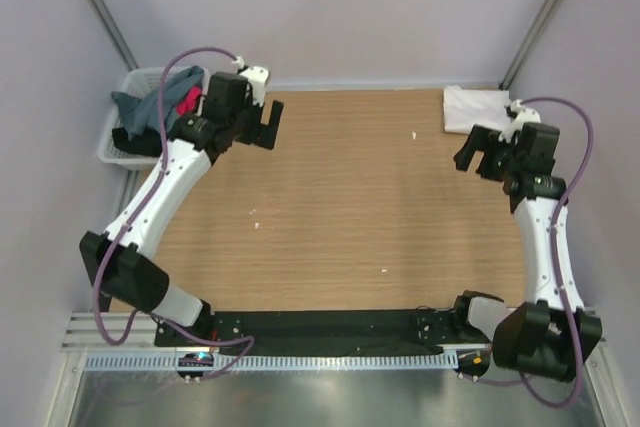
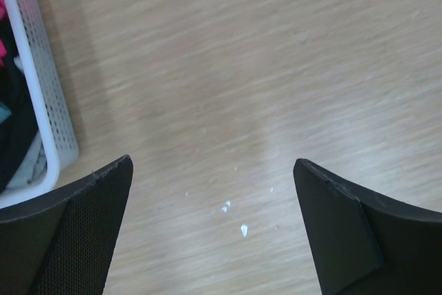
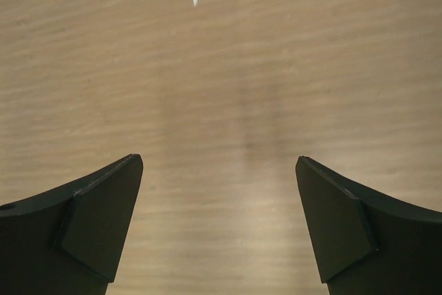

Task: Fold and stack the t-shirts
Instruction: Neatly place the folded tshirt to the corner

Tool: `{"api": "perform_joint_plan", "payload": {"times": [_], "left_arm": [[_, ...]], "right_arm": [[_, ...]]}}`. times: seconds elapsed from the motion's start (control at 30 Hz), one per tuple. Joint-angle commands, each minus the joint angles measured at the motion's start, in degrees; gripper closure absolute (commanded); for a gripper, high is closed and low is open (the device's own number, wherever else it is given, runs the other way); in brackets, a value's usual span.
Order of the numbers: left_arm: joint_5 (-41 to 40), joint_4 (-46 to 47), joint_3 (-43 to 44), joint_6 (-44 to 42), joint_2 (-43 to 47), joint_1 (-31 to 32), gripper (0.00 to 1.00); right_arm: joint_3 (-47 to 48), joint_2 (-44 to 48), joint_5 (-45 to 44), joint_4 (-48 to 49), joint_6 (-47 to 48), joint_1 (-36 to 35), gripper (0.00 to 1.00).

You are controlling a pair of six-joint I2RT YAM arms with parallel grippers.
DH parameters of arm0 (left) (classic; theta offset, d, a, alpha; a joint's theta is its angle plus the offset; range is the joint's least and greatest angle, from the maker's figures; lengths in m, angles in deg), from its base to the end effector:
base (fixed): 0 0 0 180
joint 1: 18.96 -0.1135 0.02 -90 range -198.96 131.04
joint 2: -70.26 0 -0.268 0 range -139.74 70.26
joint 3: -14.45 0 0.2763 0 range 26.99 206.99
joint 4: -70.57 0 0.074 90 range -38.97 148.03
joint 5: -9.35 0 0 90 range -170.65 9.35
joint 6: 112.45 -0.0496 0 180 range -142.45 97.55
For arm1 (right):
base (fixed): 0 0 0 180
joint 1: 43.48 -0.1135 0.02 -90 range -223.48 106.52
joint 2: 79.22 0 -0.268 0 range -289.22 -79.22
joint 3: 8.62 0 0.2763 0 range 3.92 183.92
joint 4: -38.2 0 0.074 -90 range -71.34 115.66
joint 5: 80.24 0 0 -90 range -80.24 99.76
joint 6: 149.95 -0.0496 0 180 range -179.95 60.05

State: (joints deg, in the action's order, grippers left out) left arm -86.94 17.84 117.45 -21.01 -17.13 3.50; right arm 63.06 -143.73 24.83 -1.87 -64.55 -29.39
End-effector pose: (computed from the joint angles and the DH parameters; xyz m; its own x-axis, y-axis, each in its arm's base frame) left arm 0.3461 -0.1372 0.3812 -0.5650 0.2066 -0.7988 0.2849 0.9575 0.0461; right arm 0.2758 -0.0559 0.3237 -0.5233 0.2112 -0.8256 0.0655 0.9759 0.2081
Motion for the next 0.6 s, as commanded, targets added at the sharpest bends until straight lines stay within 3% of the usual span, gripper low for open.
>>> {"api": "perform_joint_plan", "payload": {"times": [0.0, 0.13, 0.37, 0.57], "left_arm": [[-0.8, 0.2, -7.4, -0.6, 4.1, -1.8, 0.0], [7.9, 1.0, -15.4, 4.0, 8.9, -8.5, 0.0], [24.2, 3.2, -24.3, 7.7, 16.0, -14.4, 0.01], [28.9, 4.6, -31.0, 13.8, 23.3, -19.6, 0.0]], "right_arm": [[-4.3, 9.6, -0.9, -4.5, -3.4, -0.6, 0.0], [-5.6, 15.3, -9.3, -9.9, -3.8, -2.3, 0.0], [-2.5, 17.5, -11.6, -14.6, -1.9, -2.3, 0.0], [-2.6, 20.1, -14.3, -14.4, -3.4, -2.3, 0.0]]}}
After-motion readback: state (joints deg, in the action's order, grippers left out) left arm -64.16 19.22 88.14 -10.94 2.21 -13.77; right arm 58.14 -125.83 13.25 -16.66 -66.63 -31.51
